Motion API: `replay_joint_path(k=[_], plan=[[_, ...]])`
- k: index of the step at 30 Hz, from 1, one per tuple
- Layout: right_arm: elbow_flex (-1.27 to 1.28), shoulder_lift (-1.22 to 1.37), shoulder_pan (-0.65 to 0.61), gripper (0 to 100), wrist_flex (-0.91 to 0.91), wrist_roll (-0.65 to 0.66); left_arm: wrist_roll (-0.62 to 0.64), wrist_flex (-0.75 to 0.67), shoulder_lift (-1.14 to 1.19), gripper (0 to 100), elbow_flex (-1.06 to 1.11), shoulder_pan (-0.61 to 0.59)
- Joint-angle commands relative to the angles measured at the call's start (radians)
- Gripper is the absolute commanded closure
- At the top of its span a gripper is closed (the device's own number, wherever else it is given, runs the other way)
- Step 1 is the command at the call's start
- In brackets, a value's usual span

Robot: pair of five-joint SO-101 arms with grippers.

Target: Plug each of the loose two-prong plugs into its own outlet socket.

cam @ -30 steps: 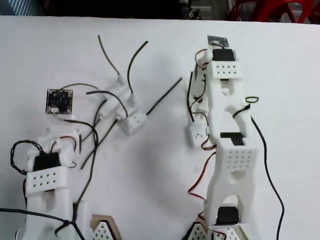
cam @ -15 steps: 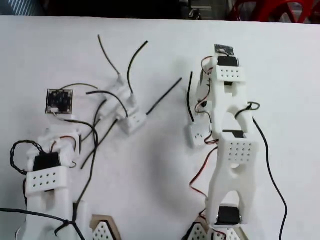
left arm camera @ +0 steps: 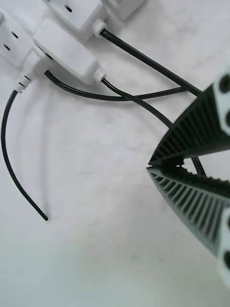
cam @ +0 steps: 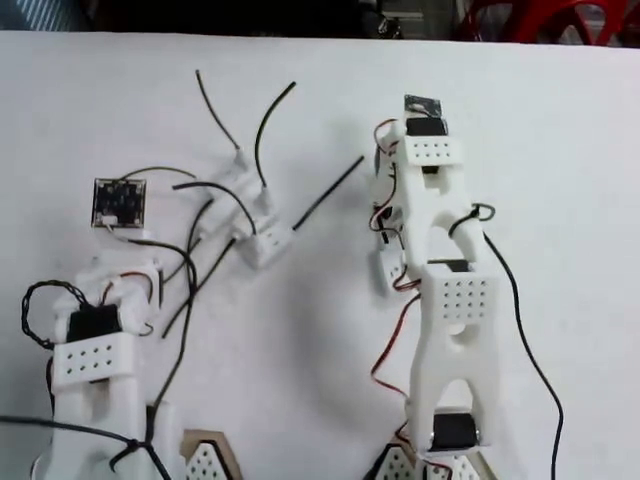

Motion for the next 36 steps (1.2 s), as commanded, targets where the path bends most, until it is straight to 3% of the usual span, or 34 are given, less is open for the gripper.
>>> replay_joint_path(k=[1, 3, 10, 13, 15, 36], plan=[[-0.002, -0.001, -0.008, 94.3, -0.005, -0.006, 0.005, -0.023, -0.030, 98, -0.005, -0.005], [-0.038, 0.004, -0.008, 98.6, 0.004, -0.003, 0.005, -0.023, -0.030, 98, -0.005, -0.005], [-0.176, 0.007, -0.007, 98.1, 0.157, 0.000, 0.005, -0.023, -0.030, 98, -0.005, -0.005], [-0.199, 0.008, -0.010, 92.9, 0.196, 0.000, 0.005, -0.023, -0.030, 98, -0.005, -0.005], [-0.198, 0.010, -0.012, 89.6, 0.200, 0.000, 0.005, -0.023, -0.030, 98, -0.005, -0.005], [-0.207, 0.056, 0.022, 98.1, 0.203, 0.046, -0.029, -0.023, -0.030, 98, -0.005, -0.005]])
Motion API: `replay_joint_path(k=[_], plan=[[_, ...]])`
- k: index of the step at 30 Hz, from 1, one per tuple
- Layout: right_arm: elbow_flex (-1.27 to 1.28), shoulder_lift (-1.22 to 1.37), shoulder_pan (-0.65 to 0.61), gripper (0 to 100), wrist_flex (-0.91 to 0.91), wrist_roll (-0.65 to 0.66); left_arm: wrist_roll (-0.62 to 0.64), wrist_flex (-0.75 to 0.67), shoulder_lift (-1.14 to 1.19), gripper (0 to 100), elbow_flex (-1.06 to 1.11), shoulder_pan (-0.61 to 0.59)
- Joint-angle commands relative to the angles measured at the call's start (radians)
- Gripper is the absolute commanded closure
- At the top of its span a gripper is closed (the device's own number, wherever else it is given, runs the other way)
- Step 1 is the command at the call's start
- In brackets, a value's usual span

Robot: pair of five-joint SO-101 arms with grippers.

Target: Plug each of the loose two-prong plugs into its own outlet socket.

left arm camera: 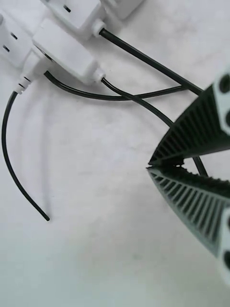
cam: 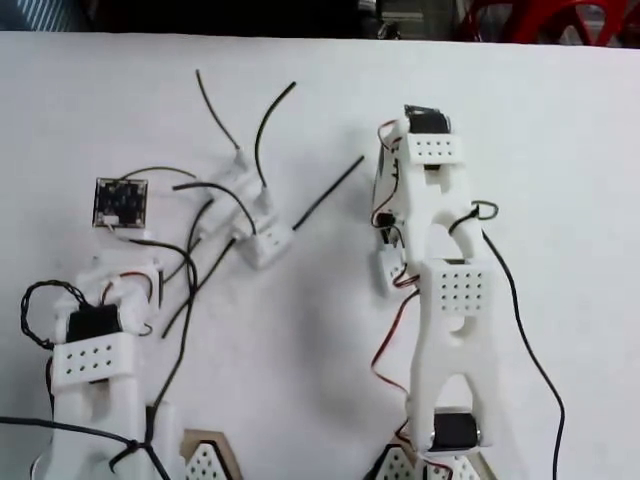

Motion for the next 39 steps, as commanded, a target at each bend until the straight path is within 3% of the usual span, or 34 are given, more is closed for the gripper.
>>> replay_joint_path(k=[1, 10, 23, 33, 39], plan=[[-0.017, -0.056, 0.015, 98.4, 0.007, 0.006, -0.012, -0.020, -0.030, 98, -0.005, -0.005], [0.049, -0.272, -0.005, 98.2, 0.010, 0.058, -0.012, -0.020, -0.030, 98, -0.005, -0.005], [0.669, -0.964, -0.197, 98.1, -0.028, 0.133, -0.012, -0.021, -0.031, 98, -0.005, -0.002], [1.171, -1.310, -0.472, 98.1, -0.383, 0.135, -0.012, -0.021, -0.031, 98, -0.008, 0.001], [1.409, -1.477, -0.524, 98.1, -0.618, 0.178, -0.012, -0.049, -0.031, 98, -0.005, 0.025]])
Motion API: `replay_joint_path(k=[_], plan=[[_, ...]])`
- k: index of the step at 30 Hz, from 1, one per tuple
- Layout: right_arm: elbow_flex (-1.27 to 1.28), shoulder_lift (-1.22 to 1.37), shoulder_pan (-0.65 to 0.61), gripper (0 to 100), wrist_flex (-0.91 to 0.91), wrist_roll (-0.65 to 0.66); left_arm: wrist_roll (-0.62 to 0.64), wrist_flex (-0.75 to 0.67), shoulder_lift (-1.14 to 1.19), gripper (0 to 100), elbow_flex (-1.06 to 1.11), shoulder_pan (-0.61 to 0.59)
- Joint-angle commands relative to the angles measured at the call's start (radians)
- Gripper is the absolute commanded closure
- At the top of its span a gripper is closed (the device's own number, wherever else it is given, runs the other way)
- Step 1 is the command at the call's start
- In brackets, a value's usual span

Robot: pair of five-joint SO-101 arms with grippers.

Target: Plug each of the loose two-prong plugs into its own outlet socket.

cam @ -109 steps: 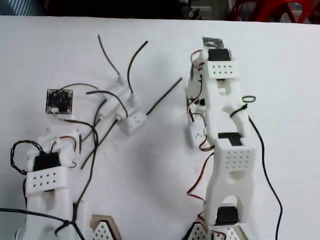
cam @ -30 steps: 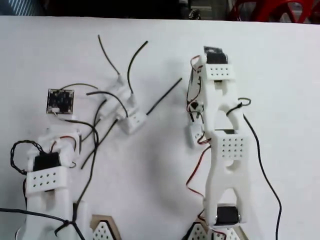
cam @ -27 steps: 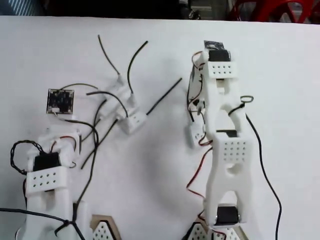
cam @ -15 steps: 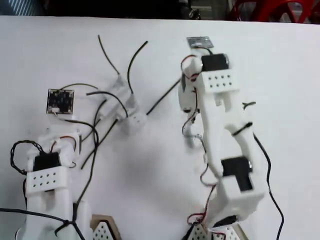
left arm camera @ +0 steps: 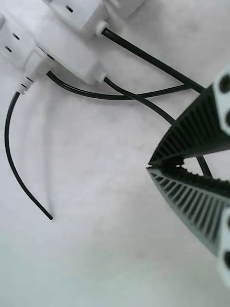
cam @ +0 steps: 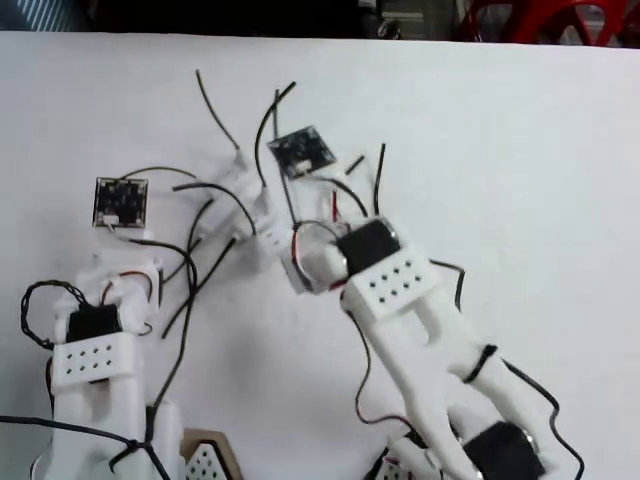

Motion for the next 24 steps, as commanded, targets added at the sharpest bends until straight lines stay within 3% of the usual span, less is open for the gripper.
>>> replay_joint_path(k=[1, 6, 15, 24], plan=[[0.103, -0.108, -0.012, 98.1, -0.140, 0.061, -0.009, -0.040, -0.031, 98, -0.005, 0.035], [0.235, -0.173, -0.015, 98.1, -0.257, 0.075, -0.009, -0.064, -0.031, 98, -0.014, 0.117], [0.356, -0.374, -0.130, 98.1, -0.259, 0.075, -0.014, -0.155, -0.031, 98, -0.017, 0.315], [0.454, -0.490, -0.131, 98.1, -0.260, 0.086, -0.009, 0.040, -0.031, 98, -0.206, 0.466]])
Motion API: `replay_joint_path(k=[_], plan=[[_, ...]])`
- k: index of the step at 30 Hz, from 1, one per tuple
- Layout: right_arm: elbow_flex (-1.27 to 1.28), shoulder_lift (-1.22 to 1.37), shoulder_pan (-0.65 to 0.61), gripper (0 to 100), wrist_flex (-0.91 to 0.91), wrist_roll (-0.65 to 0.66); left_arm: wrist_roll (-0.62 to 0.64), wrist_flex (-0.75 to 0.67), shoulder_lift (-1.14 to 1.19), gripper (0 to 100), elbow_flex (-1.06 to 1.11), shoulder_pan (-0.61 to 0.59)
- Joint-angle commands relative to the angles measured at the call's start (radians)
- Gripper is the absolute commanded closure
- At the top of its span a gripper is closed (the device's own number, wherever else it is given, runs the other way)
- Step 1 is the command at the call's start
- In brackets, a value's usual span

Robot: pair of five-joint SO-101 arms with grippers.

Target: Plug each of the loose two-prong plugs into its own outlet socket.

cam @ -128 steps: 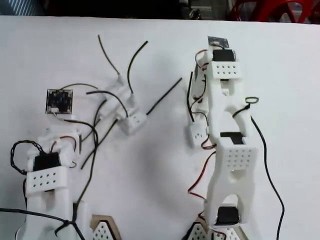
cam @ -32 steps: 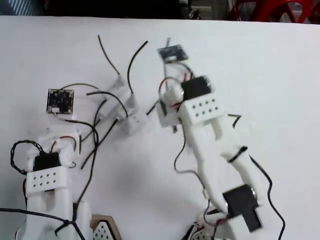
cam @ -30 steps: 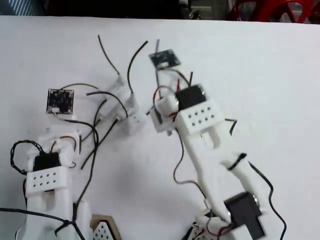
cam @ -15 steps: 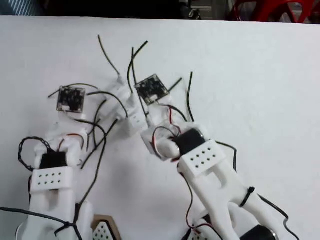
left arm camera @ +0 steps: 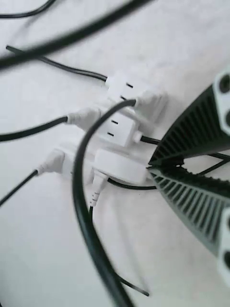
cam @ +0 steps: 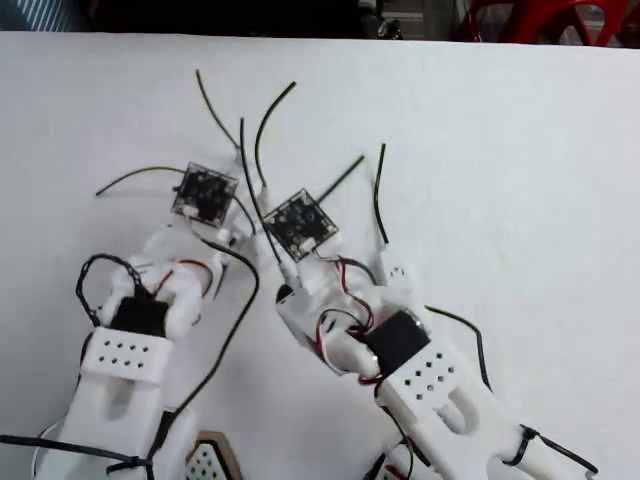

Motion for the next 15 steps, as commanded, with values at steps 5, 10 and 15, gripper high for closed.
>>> replay_joint_path(k=[5, 10, 15], plan=[[-0.002, -0.031, -0.007, 98.1, -0.019, 0.011, -0.009, 0.181, -0.031, 98, -0.203, 0.220], [-0.002, -0.031, -0.007, 98.1, -0.015, 0.011, -0.009, 0.178, -0.039, 98, -0.213, 0.300], [0.000, -0.035, -0.004, 98.1, -0.013, 0.011, -0.014, 0.189, -0.117, 98, -0.201, 0.331]])
